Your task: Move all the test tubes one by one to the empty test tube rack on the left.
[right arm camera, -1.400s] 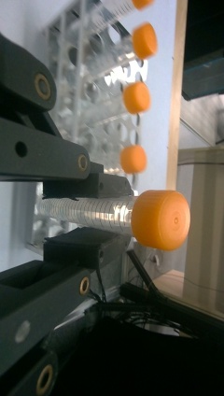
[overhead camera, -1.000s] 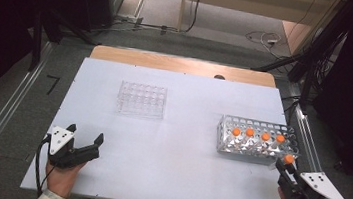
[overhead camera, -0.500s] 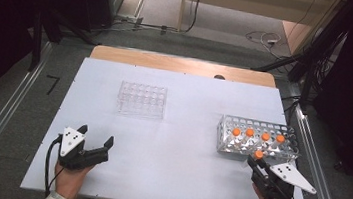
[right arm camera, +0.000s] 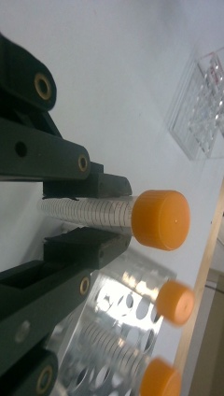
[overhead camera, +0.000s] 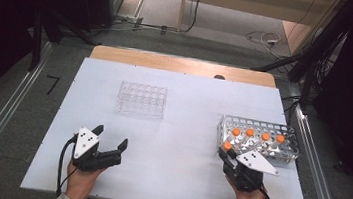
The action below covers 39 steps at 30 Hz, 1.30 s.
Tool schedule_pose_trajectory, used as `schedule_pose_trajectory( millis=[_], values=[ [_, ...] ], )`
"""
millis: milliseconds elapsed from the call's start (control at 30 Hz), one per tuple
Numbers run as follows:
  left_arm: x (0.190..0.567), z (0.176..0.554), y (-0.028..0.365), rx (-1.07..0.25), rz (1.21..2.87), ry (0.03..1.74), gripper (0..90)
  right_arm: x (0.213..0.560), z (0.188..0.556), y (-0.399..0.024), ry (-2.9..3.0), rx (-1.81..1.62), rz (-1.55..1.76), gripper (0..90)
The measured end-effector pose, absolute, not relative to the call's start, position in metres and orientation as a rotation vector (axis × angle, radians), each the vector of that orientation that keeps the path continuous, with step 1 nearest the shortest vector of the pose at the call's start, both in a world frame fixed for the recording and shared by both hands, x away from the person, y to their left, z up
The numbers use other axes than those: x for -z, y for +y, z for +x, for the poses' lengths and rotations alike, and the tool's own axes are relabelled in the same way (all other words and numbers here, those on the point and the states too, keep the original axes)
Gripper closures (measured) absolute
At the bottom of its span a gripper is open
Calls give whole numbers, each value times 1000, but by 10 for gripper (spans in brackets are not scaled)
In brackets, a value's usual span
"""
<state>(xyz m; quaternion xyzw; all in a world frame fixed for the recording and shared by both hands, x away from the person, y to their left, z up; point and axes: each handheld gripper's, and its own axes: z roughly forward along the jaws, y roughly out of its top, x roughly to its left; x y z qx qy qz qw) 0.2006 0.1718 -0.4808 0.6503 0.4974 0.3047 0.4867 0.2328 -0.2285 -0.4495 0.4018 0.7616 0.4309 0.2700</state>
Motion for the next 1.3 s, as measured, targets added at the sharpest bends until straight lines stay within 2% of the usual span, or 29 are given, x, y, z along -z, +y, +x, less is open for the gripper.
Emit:
schedule_pose_trajectory(
  millis=[467, 900, 1300],
  values=[
    [476, 207, 147, -686, 1618, 1150, 109, 452, 249, -182, 2162, -1196, 970, 720],
    [469, 211, 134, -653, 1620, 1106, 128, 455, 249, -147, 2226, -1210, 890, 720],
    [465, 217, 121, -612, 1639, 1066, 160, 456, 250, -135, 2255, -1223, 863, 720]
  ],
)
